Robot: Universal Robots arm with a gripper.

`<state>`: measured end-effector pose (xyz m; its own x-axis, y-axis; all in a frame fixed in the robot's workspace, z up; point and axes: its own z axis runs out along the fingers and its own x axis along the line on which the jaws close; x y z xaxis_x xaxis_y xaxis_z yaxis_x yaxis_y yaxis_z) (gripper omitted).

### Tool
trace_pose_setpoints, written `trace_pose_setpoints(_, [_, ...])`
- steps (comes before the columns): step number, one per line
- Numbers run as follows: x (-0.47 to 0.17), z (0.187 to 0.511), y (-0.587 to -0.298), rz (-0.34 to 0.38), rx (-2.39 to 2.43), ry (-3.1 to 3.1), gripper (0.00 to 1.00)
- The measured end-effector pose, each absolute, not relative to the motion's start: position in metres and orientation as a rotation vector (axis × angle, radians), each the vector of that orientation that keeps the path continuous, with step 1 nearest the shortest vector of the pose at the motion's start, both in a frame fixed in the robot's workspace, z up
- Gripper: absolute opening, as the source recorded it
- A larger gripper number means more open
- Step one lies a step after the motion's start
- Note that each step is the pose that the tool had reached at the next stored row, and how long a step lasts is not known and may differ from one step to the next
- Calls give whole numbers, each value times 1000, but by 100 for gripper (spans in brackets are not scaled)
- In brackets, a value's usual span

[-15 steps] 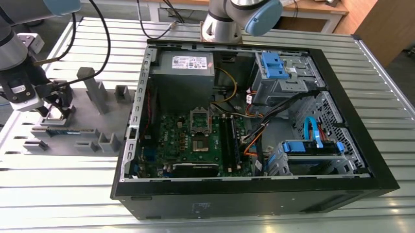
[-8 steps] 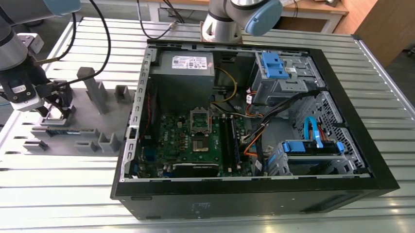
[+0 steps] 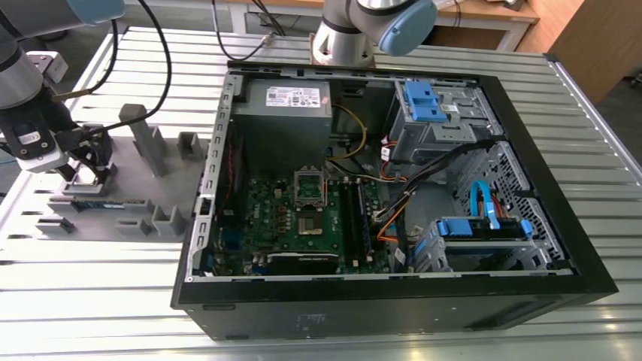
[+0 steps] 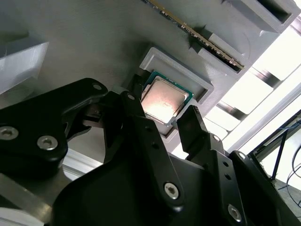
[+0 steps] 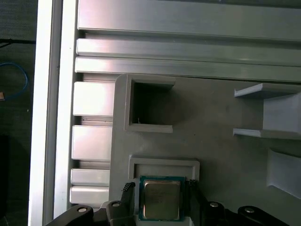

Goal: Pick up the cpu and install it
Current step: 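Pick up the cpu and move it towards the insertion slot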

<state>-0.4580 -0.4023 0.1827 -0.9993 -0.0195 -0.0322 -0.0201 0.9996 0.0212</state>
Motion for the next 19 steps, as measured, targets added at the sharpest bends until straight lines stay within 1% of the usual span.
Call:
trace_pose_setpoints(2, [-458,183,-402,33,-31,3109,56])
trace_pose_setpoints(3, [-458,183,-402,33,-32,3109,47])
trace_pose_setpoints(14, [-458,183,-402,34,-34,3109,47])
trace_pose_setpoints(19, [-458,188,-402,33,-34,3109,47])
